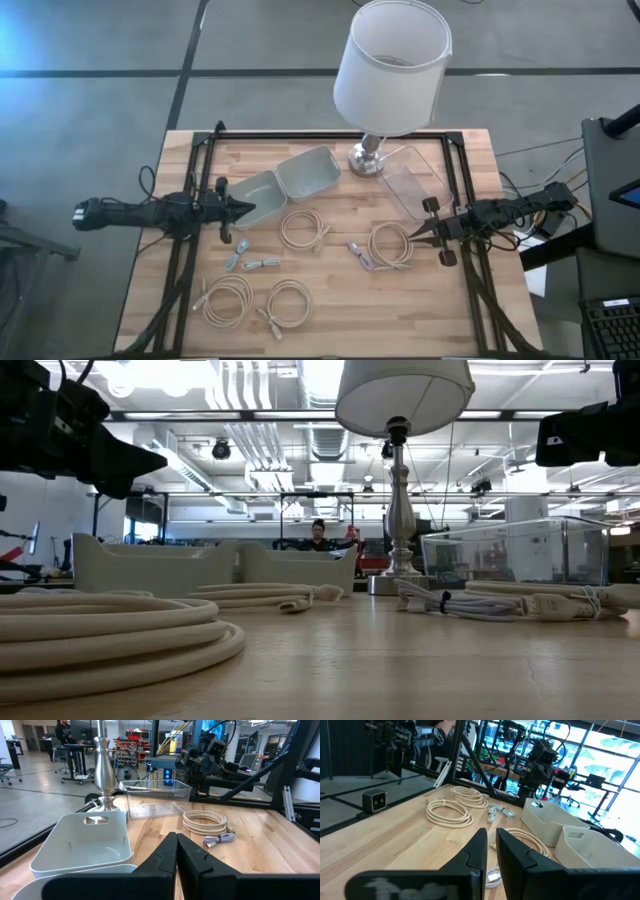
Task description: Pick & Place USB Port
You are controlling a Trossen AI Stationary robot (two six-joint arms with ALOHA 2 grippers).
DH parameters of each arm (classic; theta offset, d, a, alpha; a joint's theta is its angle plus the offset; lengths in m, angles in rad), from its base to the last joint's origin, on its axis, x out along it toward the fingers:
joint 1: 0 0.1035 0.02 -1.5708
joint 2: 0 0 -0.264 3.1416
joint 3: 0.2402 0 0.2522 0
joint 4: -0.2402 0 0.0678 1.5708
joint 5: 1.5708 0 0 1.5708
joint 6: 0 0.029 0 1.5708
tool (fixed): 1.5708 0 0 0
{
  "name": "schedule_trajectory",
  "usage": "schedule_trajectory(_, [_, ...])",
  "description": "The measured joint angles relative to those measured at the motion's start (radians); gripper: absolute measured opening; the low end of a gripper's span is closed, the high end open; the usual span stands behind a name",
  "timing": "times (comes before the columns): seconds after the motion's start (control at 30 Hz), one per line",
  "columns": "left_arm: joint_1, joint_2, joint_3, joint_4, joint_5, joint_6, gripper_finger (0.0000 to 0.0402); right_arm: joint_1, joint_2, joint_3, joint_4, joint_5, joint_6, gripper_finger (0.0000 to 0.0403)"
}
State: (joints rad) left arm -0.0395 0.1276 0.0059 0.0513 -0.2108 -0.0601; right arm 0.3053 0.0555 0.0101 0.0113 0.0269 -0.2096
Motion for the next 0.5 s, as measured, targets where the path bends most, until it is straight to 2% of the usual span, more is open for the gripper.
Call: schedule_trajectory(0.5, [0.000,0.000,0.000,0.000,0.000,0.000,0.0012,0.000,0.000,0.000,0.000,0.000,0.000,0.0038])
